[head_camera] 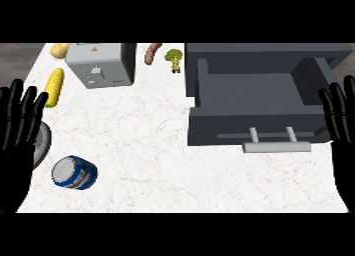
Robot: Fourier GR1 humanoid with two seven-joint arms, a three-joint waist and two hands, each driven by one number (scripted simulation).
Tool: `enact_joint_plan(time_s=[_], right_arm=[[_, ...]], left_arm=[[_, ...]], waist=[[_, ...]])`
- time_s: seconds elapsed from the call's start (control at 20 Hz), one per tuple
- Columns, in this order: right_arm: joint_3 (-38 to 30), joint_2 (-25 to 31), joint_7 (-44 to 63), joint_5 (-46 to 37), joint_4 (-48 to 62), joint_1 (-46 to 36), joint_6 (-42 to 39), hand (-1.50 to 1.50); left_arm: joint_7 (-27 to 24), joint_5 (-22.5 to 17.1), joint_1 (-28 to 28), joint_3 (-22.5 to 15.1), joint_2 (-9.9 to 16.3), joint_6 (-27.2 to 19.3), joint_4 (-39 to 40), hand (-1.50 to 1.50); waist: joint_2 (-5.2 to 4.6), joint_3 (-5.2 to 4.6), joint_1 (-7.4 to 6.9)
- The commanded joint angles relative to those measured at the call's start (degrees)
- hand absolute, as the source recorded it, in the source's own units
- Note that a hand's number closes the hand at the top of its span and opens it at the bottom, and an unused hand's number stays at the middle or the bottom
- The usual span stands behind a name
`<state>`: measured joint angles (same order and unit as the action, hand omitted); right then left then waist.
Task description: Pick up the can, place it into the drawer and close the drawer
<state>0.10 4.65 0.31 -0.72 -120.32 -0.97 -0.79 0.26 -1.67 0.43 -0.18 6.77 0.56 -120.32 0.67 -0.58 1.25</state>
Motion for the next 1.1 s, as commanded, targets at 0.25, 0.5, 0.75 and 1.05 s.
enact_joint_plan(time_s=[0.25, 0.5, 0.75, 1.05], right_arm=[[-2.26, -1.29, -0.08, 1.39, 0.6, 0.98, 1.4, -1.5], [-3.66, -0.63, 14.05, 1.11, -0.76, 4.66, 3.96, -1.5], [-6.05, 0.6, 12.57, 2.31, 1.79, 3.93, 2.68, -1.5], [-7.01, 0.72, 13.9, 3.09, 0.03, 3.7, 2.43, -1.5]], left_arm=[[-5.04, -27.6, 11.02, 10.46, 12.0, 24.71, -3.54, -1.5], [8.41, -32.08, 15.1, 18.4, 18.12, 22.7, 5.96, -1.5], [13.64, -38.84, 14.83, 23.15, 20.06, 25.07, 6.37, -1.5], [14.52, -40.63, 13.73, 26.97, 18.97, 29.96, 8.11, -1.5]], waist=[[-0.36, 0.37, -3.02], [-0.57, 0.49, -1.63], [-0.62, 0.58, -1.46], [-0.62, 0.57, -1.36]])
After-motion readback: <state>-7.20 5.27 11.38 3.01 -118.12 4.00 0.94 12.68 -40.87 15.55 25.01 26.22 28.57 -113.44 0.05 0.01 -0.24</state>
